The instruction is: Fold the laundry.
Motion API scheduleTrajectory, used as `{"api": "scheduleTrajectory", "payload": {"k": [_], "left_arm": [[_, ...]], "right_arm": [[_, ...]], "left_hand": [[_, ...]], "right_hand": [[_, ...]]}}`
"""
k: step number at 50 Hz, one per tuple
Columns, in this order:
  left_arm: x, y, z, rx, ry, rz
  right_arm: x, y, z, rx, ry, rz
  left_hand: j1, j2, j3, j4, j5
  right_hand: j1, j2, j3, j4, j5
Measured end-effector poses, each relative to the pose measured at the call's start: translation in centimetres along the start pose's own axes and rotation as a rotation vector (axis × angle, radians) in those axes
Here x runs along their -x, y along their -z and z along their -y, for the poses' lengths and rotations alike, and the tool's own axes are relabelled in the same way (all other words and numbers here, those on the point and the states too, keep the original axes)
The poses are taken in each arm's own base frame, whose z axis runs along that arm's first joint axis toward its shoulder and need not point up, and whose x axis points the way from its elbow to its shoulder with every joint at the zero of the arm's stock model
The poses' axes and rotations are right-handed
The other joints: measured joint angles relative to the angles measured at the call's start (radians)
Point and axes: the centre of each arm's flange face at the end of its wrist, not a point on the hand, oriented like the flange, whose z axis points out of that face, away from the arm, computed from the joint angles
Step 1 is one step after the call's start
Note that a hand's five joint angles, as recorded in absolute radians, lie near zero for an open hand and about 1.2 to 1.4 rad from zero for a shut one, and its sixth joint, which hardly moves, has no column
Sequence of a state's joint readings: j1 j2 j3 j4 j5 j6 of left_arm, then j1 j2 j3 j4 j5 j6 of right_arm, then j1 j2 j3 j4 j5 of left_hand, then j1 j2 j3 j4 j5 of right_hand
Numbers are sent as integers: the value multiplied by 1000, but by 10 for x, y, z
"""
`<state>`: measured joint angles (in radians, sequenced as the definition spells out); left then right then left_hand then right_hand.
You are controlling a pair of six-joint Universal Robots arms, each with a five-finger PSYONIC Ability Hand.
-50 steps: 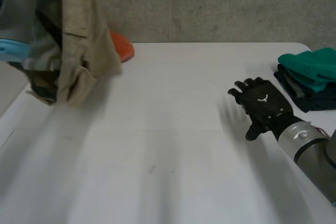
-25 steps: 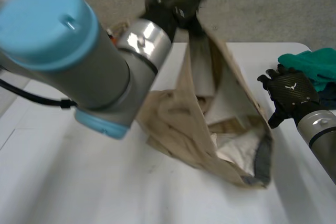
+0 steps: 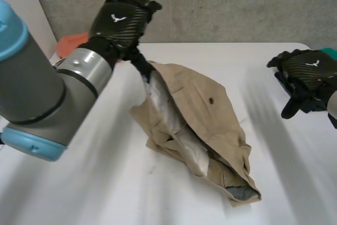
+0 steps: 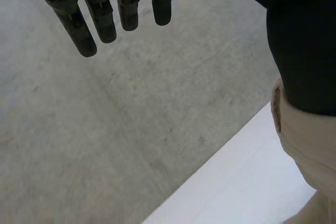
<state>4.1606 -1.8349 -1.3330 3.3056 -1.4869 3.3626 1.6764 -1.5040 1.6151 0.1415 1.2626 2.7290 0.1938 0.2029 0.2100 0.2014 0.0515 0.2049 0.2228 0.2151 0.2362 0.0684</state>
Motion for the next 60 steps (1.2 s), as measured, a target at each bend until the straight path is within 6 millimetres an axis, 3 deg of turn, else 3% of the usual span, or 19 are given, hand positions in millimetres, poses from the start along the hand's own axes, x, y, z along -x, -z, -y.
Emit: {"api": "scheduleTrajectory", "payload": {"k": [7,14,23,33,40,41,42,44,45,47,53,54,56,59,60], "left_arm": [[19,0,-16,75,139,-27],[24,3,-31,131,201,-49],[28,9,-41,165,201,-42],[32,13,-30,136,195,-31],[38,12,-30,132,191,-13],[39,11,-30,132,191,-12],[40,11,-31,131,190,-9],[41,11,-31,132,190,-6],[42,11,-31,132,189,-4],[43,10,-32,133,189,-1],[44,10,-34,137,187,2],[44,9,-35,139,186,2],[44,8,-37,143,186,2],[42,5,-47,166,183,-2],[42,5,-48,169,182,-3]], "right_arm": [[40,14,11,5,-80,143],[91,6,-13,70,-117,285],[108,0,-28,111,-123,324],[128,19,-23,102,-148,378],[145,22,-46,168,-122,383],[145,21,-49,174,-117,377],[145,17,-56,186,-99,358],[144,15,-59,190,-85,342],[139,9,-66,189,-45,297],[133,5,-68,175,-9,256],[99,-2,-62,108,126,123],[79,-5,-59,93,202,65],[71,-6,-58,94,234,44],[38,-10,-61,137,352,-24],[35,-10,-61,142,360,-28]], "left_hand": [[0,0,0,0,0],[0,0,0,0,0],[0,0,0,0,0],[0,0,0,0,0],[0,0,0,0,0],[0,0,0,0,0],[0,0,0,0,0],[0,0,0,0,0],[0,0,0,0,0],[0,0,0,0,0],[0,0,0,0,0],[0,0,0,0,0],[0,0,0,0,0],[0,0,0,0,0],[0,0,0,0,0]], "right_hand": [[0,0,0,0,0],[0,0,0,0,0],[0,0,0,0,0],[0,0,0,0,0],[6,9,9,5,4],[6,9,9,5,4],[187,225,234,194,182],[390,413,417,393,367],[669,754,747,724,675],[745,918,909,883,833],[771,949,948,941,895],[774,949,948,946,895],[777,949,948,947,895],[777,949,963,948,895],[777,949,963,948,895]]}}
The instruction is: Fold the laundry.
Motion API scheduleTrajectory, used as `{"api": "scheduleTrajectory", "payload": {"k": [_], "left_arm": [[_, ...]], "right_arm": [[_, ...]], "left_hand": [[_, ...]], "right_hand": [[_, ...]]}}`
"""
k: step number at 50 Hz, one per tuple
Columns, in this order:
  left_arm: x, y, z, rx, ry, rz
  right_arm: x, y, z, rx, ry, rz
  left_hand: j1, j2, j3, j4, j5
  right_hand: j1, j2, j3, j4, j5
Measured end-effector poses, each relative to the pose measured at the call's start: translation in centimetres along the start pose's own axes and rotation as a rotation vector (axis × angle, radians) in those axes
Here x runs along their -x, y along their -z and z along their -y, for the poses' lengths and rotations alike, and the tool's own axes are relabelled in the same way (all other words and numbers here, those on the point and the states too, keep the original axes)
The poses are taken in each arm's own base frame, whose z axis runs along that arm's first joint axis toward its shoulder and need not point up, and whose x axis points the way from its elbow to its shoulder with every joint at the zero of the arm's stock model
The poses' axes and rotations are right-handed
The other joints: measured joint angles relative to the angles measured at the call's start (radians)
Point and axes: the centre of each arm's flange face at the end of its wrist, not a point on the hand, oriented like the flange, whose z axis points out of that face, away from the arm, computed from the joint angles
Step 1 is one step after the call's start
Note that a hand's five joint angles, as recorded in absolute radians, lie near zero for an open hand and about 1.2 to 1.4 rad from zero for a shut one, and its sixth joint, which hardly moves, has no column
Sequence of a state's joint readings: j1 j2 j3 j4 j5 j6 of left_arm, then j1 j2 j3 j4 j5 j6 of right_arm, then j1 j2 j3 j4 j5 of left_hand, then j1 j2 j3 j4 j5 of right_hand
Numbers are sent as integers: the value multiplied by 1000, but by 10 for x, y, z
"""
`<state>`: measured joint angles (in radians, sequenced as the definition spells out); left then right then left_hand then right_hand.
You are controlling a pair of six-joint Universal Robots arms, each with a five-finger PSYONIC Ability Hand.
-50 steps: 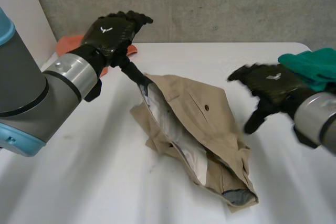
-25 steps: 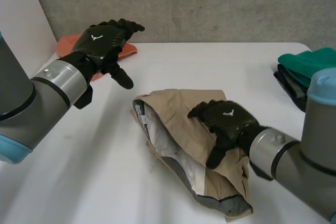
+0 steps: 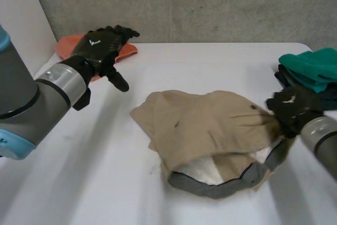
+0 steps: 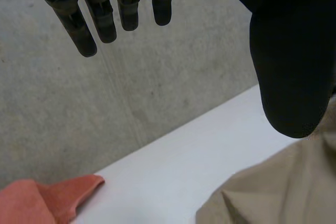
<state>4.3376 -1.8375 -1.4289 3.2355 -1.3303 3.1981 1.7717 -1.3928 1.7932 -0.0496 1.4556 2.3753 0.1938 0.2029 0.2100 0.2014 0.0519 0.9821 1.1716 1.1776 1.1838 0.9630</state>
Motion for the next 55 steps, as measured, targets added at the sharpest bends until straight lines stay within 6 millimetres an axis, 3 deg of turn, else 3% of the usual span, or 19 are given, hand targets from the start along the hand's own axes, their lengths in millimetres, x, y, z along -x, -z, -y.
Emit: {"api": "scheduleTrajectory", "payload": {"k": [2,4,5,7,8,10,13,16,20,24,25,38,44,46,47,48,49,51,55], "left_arm": [[0,-5,-10,25,-10,-2],[0,-7,-13,31,-16,-4],[0,-11,-20,50,-38,-8],[0,-15,-26,61,-61,-12],[0,-15,-26,61,-61,-12],[-1,-21,-34,78,-113,-21],[-3,-29,-42,87,-167,-32],[-10,-38,-52,95,-220,-58],[-20,-48,-63,102,-248,-89],[-28,-54,-72,108,-255,-113],[-32,-56,-76,110,-256,-123],[-94,-76,-116,73,-314,-351],[-111,-72,-137,94,-362,-412],[-112,-72,-138,98,-368,-408],[-111,-71,-139,102,-374,-397],[-110,-71,-139,106,-378,-385],[-109,-71,-139,110,-381,-371],[-107,-71,-138,114,-386,-347],[-101,-69,-130,121,-393,-287]], "right_arm": [[-19,-4,-8,46,61,-31],[-23,-4,-9,56,74,-39],[-35,-7,-10,75,101,-62],[-43,-8,-8,79,113,-83],[-43,-8,-8,79,113,-83],[-49,-9,0,63,113,-107],[-49,-8,18,8,80,-120],[-40,1,43,-70,9,-102],[-24,15,60,-113,-85,-40],[-19,20,62,-111,-115,-13],[-6,30,63,-85,-192,56],[31,35,23,56,-510,151],[43,28,10,94,-521,169],[43,26,10,85,-515,168],[43,25,11,69,-506,165],[43,23,12,55,-497,163],[42,22,13,39,-487,162],[41,20,15,13,-464,162],[38,15,21,-48,-389,162]], "left_hand": [[0,0,0,0,0],[0,0,0,0,1],[0,0,0,0,0],[0,0,0,0,1],[0,0,0,0,1],[0,0,0,0,0],[0,0,0,0,0],[0,0,0,0,0],[0,0,0,0,0],[1,0,0,0,0],[1,0,0,0,0],[22,29,17,24,3],[450,406,396,408,380],[450,406,396,408,380],[693,662,650,651,615],[693,662,650,651,615],[892,884,871,875,831],[931,919,906,922,876],[948,989,976,992,921]], "right_hand": [[-1,-1,0,0,0],[-8,-11,-12,-5,-4],[-339,-396,-392,-372,-342],[-544,-691,-689,-672,-629],[-544,-691,-689,-672,-629],[-754,-921,-928,-924,-867],[-781,-950,-964,-951,-897],[-781,-950,-964,-951,-897],[-781,-950,-964,-951,-897],[-781,-950,-964,-951,-897],[-781,-950,-964,-951,-897],[-781,-950,-964,-951,-897],[-781,-950,-964,-951,-897],[-699,-848,-870,-866,-814],[-699,-848,-870,-866,-814],[-404,-538,-552,-574,-546],[-282,-407,-427,-449,-435],[-47,-71,-109,-117,-110],[-2,6,-8,-4,13]]}}
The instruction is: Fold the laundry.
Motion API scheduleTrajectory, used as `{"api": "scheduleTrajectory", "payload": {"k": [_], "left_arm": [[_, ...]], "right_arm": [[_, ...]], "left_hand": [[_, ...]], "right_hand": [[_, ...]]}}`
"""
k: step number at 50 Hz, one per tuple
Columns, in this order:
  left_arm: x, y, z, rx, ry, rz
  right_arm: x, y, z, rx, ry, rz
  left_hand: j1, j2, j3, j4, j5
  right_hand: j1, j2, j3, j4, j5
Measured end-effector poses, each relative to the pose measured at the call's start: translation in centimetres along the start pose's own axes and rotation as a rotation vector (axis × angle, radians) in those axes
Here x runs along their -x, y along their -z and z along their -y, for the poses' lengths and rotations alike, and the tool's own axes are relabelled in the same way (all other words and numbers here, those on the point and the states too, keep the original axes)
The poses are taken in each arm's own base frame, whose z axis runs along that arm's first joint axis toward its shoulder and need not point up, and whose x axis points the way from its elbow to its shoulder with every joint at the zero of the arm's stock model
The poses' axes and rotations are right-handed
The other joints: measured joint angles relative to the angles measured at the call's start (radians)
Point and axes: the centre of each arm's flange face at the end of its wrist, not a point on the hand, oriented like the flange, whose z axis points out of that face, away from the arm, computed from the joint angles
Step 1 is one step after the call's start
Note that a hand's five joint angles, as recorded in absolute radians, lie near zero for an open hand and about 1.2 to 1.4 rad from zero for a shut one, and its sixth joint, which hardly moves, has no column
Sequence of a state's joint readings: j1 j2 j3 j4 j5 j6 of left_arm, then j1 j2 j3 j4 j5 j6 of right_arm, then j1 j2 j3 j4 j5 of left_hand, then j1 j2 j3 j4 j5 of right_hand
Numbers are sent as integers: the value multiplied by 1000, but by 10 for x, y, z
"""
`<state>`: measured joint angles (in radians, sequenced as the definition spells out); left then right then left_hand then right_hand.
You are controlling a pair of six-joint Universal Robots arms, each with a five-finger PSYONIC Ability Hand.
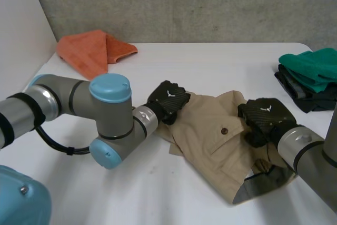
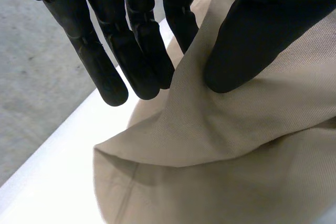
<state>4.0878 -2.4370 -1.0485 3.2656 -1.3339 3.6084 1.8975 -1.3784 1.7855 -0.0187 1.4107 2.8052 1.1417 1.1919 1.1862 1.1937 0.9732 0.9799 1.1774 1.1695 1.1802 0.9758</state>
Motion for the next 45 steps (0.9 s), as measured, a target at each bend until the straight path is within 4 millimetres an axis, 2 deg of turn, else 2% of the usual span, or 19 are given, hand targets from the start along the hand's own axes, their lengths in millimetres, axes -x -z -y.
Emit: {"api": "scheduleTrajectory", "payload": {"k": [3,5,6,7,9,17,23,26,30,31,33,34,35,36,38,39,40,42,45], "left_arm": [[7,9,11,-1,2,38],[7,9,11,-1,2,38],[13,19,24,-8,3,70],[15,23,29,-12,4,81],[19,29,37,-21,4,98],[37,95,112,-150,73,218],[30,125,135,-209,138,217],[20,131,133,-203,169,192],[10,122,117,-148,187,173],[6,115,107,-118,191,170],[4,111,103,-102,193,169],[0,100,89,-59,195,170],[-1,96,83,-41,195,173],[-2,90,76,-22,196,177],[-3,83,69,-2,196,185],[-3,82,67,2,196,187],[-2,77,63,13,196,195],[-1,74,60,20,197,203],[1,74,59,24,201,214]], "right_arm": [[-9,-4,6,-29,64,-14],[-9,-4,6,-29,64,-14],[-14,-6,10,-41,88,-26],[-24,-10,19,-69,125,-54],[-29,-11,25,-88,138,-69],[-56,-5,90,-284,185,-164],[-63,-3,117,-355,197,-186],[-65,-15,118,-347,197,-177],[-62,-40,105,-298,190,-145],[-60,-52,96,-272,187,-129],[-58,-57,92,-260,186,-120],[-53,-72,79,-225,182,-97],[-51,-78,74,-211,181,-88],[-48,-84,69,-198,180,-80],[-45,-93,62,-181,179,-73],[-44,-94,61,-178,179,-73],[-42,-98,59,-171,178,-74],[-42,-100,59,-168,178,-82],[-44,-94,67,-180,176,-108]], "left_hand": [[0,0,0,0,0],[0,0,0,0,0],[0,0,0,0,0],[0,0,0,0,0],[0,0,0,0,0],[0,4,5,4,0],[0,4,5,4,0],[0,4,5,4,10],[-7,-15,-12,-16,5],[-99,-151,-131,-139,-93],[-189,-234,-227,-220,-172],[-456,-459,-447,-461,-411],[-533,-553,-534,-549,-501],[-575,-604,-589,-604,-558],[-600,-637,-628,-643,-601],[-600,-637,-628,-643,-601],[-617,-663,-652,-668,-628],[-617,-663,-652,-668,-628],[-726,-790,-779,-800,-758]], "right_hand": [[0,0,0,0,0],[0,0,0,0,0],[0,0,0,0,0],[0,0,0,0,0],[0,0,0,0,0],[16,0,3,7,0],[16,0,3,7,0],[16,0,3,7,0],[16,0,3,7,0],[11,-9,-5,-5,-4],[7,-18,-13,-11,-4],[-102,-148,-122,-130,-104],[-315,-378,-365,-373,-336],[-470,-572,-540,-547,-511],[-470,-572,-540,-547,-511],[-707,-855,-844,-852,-813],[-769,-940,-936,-937,-896],[-769,-940,-936,-937,-896],[-775,-954,-956,-945,-908]]}}
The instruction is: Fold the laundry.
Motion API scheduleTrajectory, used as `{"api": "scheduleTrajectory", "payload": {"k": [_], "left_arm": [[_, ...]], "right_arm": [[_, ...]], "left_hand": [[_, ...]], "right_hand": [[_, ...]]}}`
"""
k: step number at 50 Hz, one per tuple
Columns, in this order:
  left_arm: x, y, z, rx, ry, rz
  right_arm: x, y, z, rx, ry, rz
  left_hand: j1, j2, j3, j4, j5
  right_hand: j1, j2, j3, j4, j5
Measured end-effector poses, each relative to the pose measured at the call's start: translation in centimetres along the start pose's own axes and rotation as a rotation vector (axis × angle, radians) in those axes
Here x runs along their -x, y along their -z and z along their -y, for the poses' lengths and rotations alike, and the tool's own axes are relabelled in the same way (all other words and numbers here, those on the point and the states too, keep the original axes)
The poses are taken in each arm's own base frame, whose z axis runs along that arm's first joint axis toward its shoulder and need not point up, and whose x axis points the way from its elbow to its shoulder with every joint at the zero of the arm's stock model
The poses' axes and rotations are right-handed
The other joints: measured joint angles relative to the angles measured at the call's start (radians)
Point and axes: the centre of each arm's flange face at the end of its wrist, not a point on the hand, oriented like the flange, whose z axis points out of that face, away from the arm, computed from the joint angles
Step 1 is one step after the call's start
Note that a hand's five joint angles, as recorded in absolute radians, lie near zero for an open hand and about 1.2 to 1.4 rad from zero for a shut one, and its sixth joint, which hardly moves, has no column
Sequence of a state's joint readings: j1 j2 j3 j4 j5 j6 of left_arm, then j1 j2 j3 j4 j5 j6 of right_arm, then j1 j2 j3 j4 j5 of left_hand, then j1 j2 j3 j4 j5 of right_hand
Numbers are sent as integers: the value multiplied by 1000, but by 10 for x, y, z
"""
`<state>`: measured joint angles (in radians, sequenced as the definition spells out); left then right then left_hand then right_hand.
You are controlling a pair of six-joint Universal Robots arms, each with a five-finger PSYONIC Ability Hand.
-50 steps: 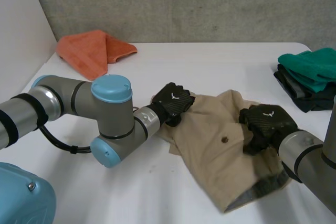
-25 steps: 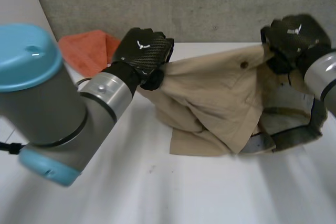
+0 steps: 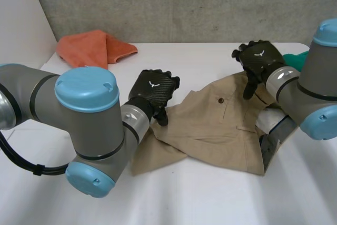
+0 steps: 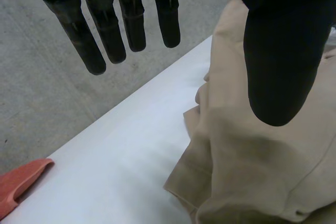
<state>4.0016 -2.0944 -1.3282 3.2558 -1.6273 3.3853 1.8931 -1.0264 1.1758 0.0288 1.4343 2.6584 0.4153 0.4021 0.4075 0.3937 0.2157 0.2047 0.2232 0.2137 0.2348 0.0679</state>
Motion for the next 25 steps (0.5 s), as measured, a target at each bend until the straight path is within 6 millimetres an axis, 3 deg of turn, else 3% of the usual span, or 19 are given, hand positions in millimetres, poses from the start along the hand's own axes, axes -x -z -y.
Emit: {"api": "scheduleTrajectory", "payload": {"k": [3,11,13,16,19,25], "left_arm": [[6,7,6,-3,5,13],[32,44,15,21,22,79],[36,49,14,28,27,89],[49,62,3,69,60,133],[56,66,-4,95,94,154],[64,64,-30,183,220,186]], "right_arm": [[-5,7,9,-10,-1,-19],[-15,69,36,29,-13,-19],[-14,75,36,40,-15,-11],[-5,100,29,124,-27,55],[-1,106,23,158,-34,83],[22,119,-10,259,-70,200]], "left_hand": [[-16,-23,-26,-20,-23],[-52,-63,-61,-57,-62],[-52,-63,-61,-57,-62],[-52,-66,-63,-58,-64],[-52,-66,-63,-58,-64],[-48,-48,-60,-41,-31]], "right_hand": [[0,0,0,0,0],[10,37,49,23,32],[16,48,58,32,41],[62,83,106,82,72],[62,83,106,82,72],[105,118,147,123,115]]}}
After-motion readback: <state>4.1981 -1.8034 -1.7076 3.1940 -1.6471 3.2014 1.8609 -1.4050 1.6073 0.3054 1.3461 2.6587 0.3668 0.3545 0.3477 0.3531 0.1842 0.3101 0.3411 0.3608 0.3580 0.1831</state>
